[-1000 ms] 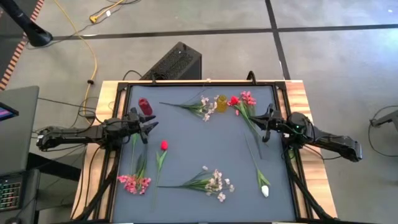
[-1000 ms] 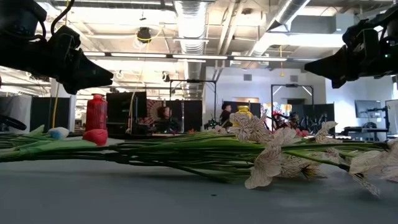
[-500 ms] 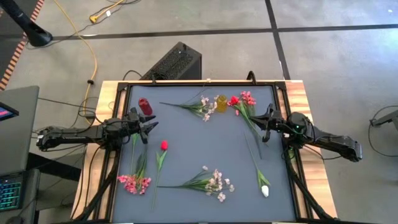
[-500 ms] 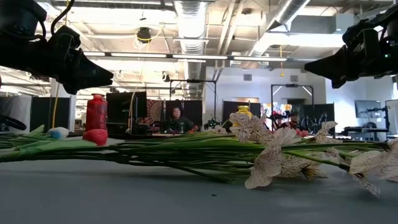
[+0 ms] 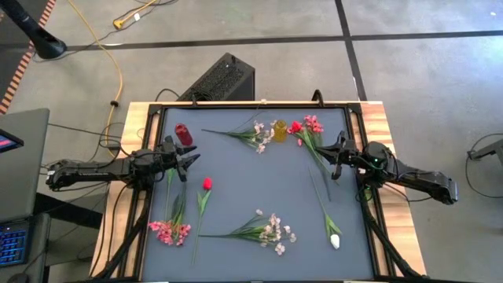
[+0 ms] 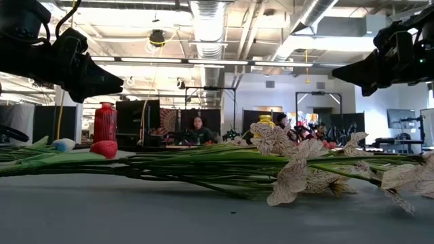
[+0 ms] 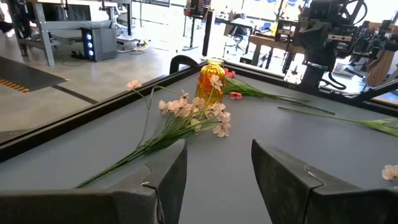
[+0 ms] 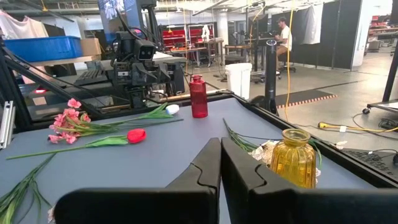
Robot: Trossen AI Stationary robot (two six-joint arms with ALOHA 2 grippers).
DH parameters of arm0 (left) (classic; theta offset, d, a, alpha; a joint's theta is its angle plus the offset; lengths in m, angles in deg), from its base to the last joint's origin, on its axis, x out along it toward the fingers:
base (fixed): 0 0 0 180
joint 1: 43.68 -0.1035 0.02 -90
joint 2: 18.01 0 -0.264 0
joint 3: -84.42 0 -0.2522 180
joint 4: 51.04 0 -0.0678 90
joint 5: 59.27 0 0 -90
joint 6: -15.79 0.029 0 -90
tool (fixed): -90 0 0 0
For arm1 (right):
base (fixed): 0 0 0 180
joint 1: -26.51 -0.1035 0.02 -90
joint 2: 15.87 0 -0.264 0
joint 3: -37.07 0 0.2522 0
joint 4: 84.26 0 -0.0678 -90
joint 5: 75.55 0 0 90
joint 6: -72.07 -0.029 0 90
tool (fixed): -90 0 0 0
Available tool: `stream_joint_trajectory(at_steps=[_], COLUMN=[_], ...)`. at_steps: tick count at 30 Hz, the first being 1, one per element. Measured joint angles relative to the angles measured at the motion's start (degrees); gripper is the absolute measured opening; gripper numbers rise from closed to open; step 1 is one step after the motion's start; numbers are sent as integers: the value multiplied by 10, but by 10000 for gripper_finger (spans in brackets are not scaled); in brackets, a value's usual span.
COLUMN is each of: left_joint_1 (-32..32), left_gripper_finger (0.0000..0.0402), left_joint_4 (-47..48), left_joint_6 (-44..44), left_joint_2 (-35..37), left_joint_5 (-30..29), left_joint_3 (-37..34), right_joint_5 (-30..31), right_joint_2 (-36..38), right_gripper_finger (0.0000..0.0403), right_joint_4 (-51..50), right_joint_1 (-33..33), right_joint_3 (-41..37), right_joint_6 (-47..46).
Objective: Sort flowers into vase by color
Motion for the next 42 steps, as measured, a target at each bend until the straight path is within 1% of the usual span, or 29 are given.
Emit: stream_joint_trajectory(at_steps=[14, 19, 22, 26, 27, 30, 33, 36, 41, 42], left_joint_1=[0, 0, 0, 0, 0, 0, 0, -1, 0, -1], left_gripper_finger=[169, 169, 169, 169, 169, 169, 169, 169, 169, 169], left_joint_4=[0, -2, 0, -5, -2, 2, -1, -38, -128, -147], left_joint_6=[0, 25, 1, -73, -93, -101, -99, -92, -44, -34], left_joint_2=[0, 0, 0, 0, 0, -4, -4, -4, -8, -12], left_joint_5=[0, -1, 13, 7, 12, 16, 11, -10, 6, 5], left_joint_3=[0, 0, 0, 0, 0, 0, 0, 0, 0, 0], right_joint_5=[0, 0, 0, 1, 11, 39, 40, 40, 40, 40], right_joint_2=[0, 0, 0, 0, 0, 0, 0, -1, -1, 0], right_gripper_finger=[38, 38, 38, 38, 38, 38, 38, 38, 38, 38], right_joint_4=[0, 0, 0, 0, 2, 27, 62, 80, 136, 135], right_joint_1=[0, 0, 0, 0, 0, 4, 5, 5, 5, 5], right_joint_3=[0, 0, 0, 0, 0, 0, 0, 0, 1, 4], right_joint_6=[0, 0, 0, 1, 12, 45, 23, 18, 32, 31])
